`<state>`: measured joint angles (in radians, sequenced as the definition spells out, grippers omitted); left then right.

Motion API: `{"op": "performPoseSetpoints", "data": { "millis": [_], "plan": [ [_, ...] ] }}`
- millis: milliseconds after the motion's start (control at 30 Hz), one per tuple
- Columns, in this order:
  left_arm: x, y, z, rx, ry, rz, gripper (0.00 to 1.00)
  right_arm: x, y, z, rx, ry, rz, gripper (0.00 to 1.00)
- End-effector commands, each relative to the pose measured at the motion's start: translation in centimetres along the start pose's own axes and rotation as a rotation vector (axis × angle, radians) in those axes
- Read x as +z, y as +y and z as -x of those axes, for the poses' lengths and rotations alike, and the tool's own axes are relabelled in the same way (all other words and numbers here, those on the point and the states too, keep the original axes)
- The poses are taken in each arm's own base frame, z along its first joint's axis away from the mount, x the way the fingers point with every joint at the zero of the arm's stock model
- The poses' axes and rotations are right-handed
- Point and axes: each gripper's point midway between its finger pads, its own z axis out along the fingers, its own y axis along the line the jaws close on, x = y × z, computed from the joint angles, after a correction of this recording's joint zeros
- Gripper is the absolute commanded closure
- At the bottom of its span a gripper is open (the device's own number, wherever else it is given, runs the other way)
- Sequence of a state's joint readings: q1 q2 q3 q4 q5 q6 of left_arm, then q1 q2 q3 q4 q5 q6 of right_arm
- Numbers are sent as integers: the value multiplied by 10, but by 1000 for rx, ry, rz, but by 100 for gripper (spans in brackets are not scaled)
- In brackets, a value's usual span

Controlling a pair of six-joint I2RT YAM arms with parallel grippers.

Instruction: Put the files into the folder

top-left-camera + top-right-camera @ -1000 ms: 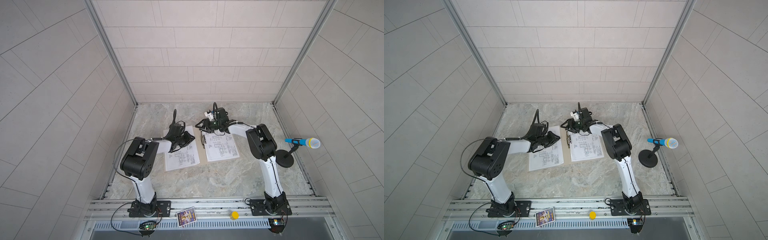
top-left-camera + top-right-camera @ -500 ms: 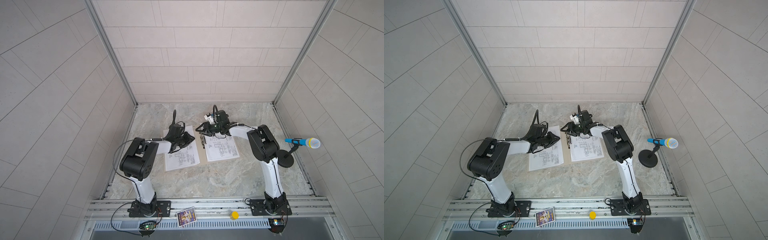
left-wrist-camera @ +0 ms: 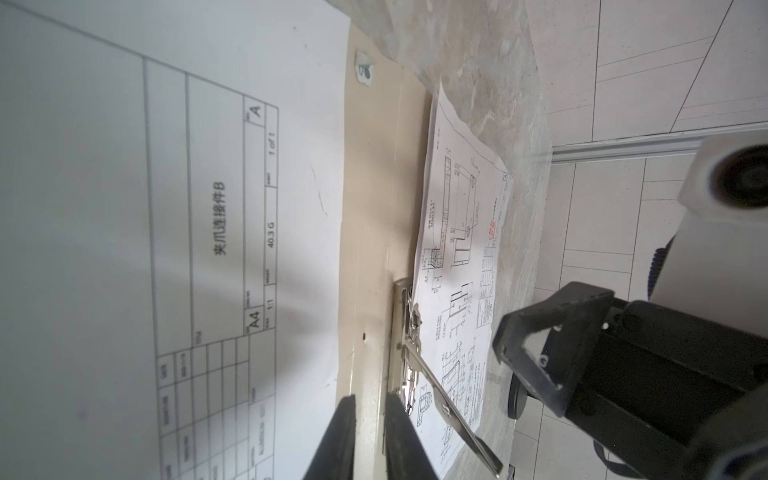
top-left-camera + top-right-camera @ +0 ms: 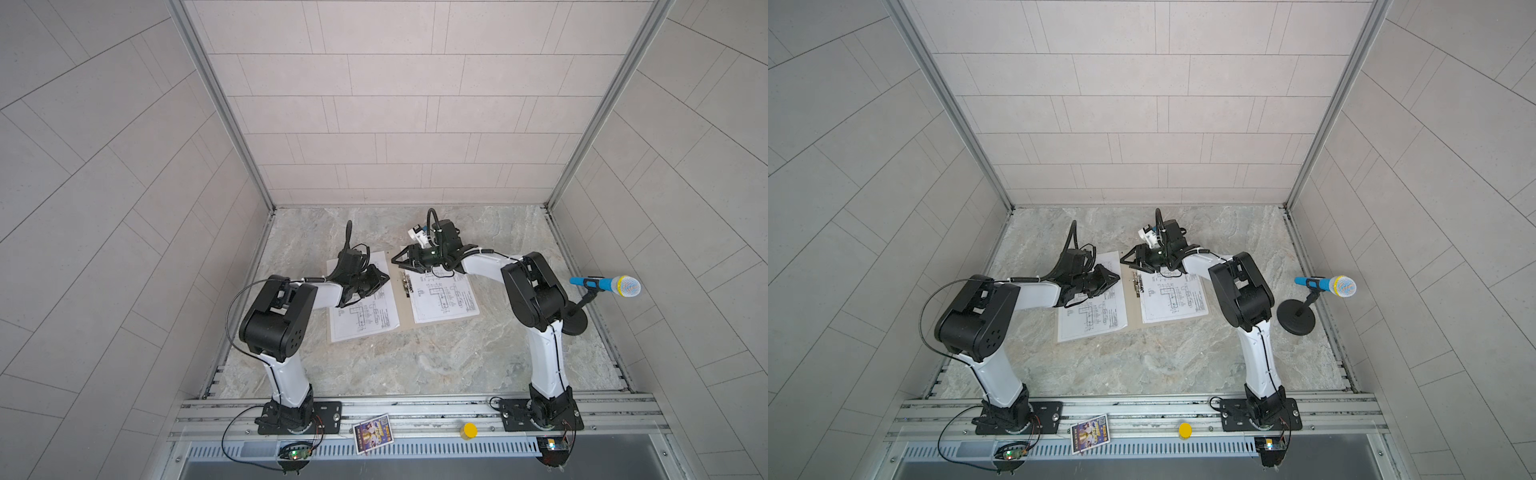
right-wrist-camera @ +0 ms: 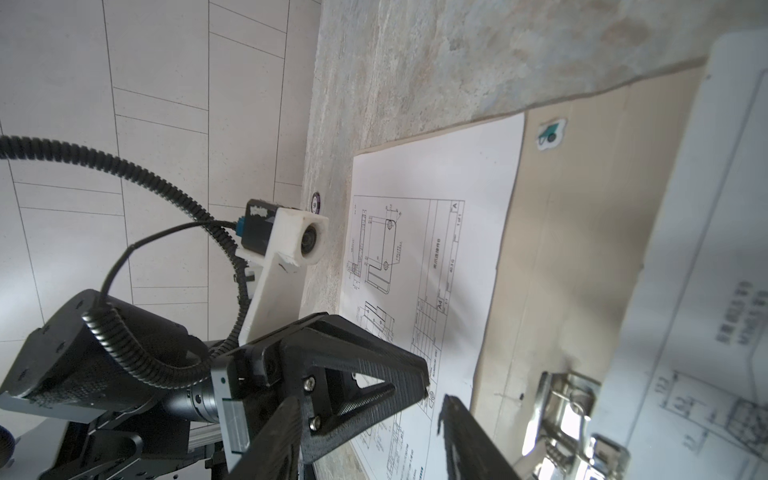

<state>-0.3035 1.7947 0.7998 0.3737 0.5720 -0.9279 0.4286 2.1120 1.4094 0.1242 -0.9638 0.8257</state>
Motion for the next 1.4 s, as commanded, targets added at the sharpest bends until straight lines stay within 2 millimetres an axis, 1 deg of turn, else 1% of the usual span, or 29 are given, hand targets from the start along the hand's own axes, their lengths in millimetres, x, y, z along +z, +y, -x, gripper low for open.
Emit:
{"op": "performPoseSetpoints", "data": {
  "millis": [0, 300, 367, 467, 600, 800, 933, 1100, 1367],
  "plan": [
    [-3, -11, 9, 12, -32, -31, 80, -10, 25, -10, -61, 20, 12, 45],
    [13, -28, 9, 21, -1, -61, 79, -29, 27, -15, -96, -4, -48, 47],
    [19, -32, 7, 22, 11, -66, 79, -32, 24, -17, -97, -7, -67, 48],
    [28, -36, 2, 25, 36, -70, 79, -37, 13, -22, -95, 8, -132, 49],
    [39, -35, -3, 21, 55, -63, 79, -46, 5, -28, -89, 27, -187, 51],
    [49, -31, -2, 11, 54, -53, 80, -52, 1, -35, -92, 38, -221, 52],
    [51, -26, -2, 14, 55, -32, 80, -54, -2, -38, -91, 45, -235, 52],
    [54, -20, -2, 17, 53, -7, 80, -56, -1, -37, -94, 39, -240, 52],
    [60, -20, -1, 20, 58, -7, 81, -56, -2, -37, -92, 41, -242, 52]
  ]
}}
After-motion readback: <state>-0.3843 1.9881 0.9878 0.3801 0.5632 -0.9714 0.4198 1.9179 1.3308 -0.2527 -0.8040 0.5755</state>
